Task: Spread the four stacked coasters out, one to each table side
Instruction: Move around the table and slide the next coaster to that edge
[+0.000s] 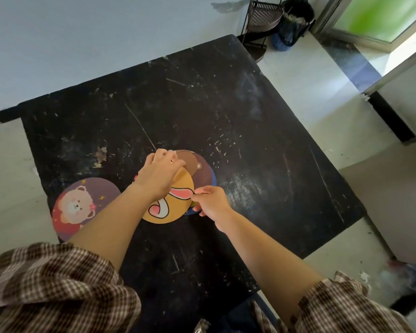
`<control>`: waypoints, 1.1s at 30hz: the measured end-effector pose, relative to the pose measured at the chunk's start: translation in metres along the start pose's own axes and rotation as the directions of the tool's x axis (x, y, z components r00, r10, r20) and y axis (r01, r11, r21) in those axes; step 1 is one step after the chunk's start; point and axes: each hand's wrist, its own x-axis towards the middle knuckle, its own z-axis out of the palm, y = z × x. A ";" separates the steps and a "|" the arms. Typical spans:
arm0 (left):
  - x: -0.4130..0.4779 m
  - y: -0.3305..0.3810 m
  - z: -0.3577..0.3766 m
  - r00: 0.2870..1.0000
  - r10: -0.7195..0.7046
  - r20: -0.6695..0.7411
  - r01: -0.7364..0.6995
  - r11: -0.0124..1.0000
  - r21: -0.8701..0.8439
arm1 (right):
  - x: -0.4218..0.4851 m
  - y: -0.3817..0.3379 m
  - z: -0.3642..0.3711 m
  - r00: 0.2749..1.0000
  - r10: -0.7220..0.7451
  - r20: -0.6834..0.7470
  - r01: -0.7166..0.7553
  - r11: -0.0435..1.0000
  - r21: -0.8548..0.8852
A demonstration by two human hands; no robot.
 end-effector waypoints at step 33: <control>-0.096 0.182 0.040 0.411 -0.586 0.698 0.303 -0.635 -0.711 | -0.031 0.056 -0.162 0.987 -0.150 -0.056 0.144 0.985 -0.093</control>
